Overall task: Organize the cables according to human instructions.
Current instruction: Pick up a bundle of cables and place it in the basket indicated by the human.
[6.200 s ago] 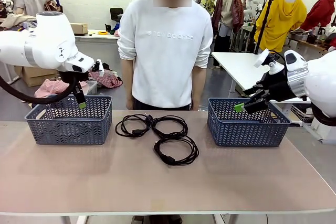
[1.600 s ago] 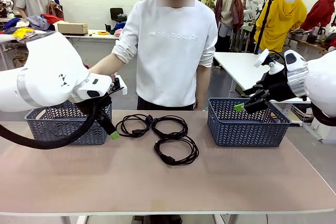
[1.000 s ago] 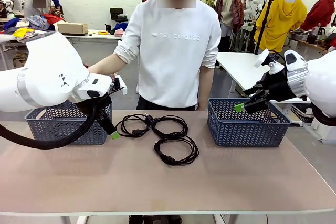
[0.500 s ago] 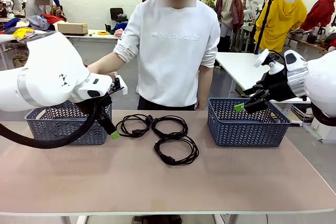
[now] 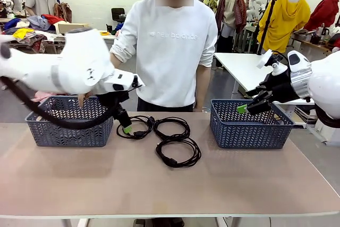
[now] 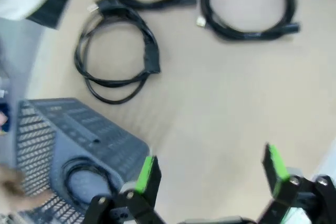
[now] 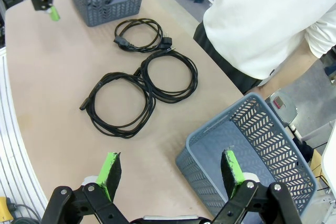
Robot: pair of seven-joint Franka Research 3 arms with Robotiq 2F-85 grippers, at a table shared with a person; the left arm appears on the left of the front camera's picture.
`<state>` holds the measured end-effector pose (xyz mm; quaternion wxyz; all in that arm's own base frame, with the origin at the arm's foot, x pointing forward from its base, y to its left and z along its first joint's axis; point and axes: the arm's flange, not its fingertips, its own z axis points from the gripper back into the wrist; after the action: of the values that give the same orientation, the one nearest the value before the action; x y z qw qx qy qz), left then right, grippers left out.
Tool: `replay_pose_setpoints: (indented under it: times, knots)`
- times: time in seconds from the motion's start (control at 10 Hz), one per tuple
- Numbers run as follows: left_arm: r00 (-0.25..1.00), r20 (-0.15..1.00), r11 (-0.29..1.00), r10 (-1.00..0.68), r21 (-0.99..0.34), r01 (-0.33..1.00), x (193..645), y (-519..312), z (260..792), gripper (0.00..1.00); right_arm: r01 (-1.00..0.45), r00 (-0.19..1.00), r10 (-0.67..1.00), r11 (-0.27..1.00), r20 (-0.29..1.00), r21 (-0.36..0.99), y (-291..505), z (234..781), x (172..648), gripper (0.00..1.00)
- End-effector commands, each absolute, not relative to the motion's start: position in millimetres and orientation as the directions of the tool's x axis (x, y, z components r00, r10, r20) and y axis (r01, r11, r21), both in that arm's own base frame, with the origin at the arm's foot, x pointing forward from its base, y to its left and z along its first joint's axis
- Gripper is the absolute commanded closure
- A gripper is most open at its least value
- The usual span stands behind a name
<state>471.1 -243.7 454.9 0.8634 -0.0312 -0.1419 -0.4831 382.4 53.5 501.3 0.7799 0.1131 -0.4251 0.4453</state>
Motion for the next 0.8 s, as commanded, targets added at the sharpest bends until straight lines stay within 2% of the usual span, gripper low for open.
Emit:
replay_pose_setpoints:
  times: [0.0,0.4,0.7]
  knots:
    - [0.541,0.186,0.563,-0.82,0.1,0.82,506,-268,461,0.0,-0.792,0.235,0.598,0.575,0.766,-0.205,53,500,384,0.0]
    - [0.621,0.113,0.631,-0.776,0.143,0.762,564,-306,437,0.0,-0.792,0.235,0.598,0.575,0.766,-0.205,53,500,384,0.0]
    - [0.613,0.125,0.626,-0.78,0.177,0.76,589,-323,417,0.0,-0.792,0.235,0.598,0.575,0.766,-0.205,53,500,384,0.0]
